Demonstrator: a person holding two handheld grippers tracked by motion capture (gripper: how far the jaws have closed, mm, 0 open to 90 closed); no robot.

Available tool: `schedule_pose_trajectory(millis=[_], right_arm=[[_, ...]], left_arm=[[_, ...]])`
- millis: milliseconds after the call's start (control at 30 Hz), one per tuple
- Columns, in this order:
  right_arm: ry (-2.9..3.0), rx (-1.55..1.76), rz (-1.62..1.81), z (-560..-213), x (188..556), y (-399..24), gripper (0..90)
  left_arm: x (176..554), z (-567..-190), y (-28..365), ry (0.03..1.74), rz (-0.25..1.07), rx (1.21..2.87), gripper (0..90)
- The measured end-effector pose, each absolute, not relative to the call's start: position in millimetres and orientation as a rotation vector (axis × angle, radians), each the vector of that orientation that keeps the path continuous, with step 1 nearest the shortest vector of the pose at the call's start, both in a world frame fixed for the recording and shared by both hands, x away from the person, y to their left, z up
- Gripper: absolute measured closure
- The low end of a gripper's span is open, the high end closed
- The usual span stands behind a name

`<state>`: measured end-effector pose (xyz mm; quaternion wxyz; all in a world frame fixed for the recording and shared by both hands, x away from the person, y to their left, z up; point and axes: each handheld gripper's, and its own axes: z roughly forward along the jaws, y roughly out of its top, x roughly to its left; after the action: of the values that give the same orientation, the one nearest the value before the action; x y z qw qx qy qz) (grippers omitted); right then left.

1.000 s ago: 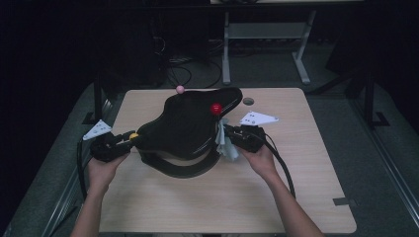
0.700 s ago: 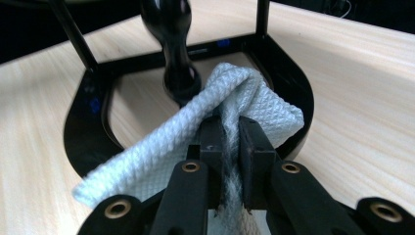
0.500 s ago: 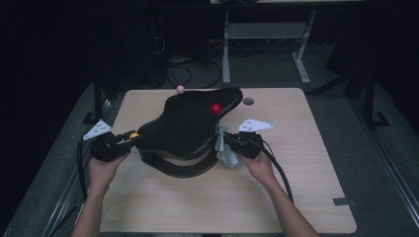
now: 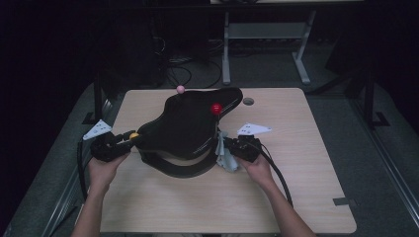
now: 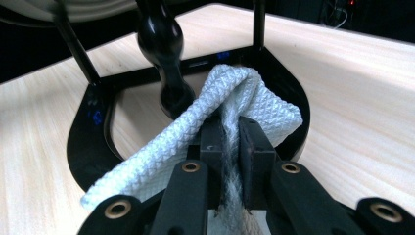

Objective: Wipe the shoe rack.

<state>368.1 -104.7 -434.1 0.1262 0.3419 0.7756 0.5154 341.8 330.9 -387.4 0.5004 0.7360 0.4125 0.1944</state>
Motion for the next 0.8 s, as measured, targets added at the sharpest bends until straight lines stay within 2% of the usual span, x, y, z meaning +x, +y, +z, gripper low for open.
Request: schedule_pose_trajectory(millis=[233,567,800], right_arm=[[2.353,1.023,1.387,-460,363,-100,81.9],[2.254,0.882,1.564,-419,339,-108,81.9],[2.331,0.872,1.489,-436,339,-92,81.9]], left_arm=[[342,-387,331,0.998,0.472,1.78,59.9],[342,-387,331,0.998,0.471,1.781,59.9],[342,-387,331,0.998,0.47,1.781,59.9]])
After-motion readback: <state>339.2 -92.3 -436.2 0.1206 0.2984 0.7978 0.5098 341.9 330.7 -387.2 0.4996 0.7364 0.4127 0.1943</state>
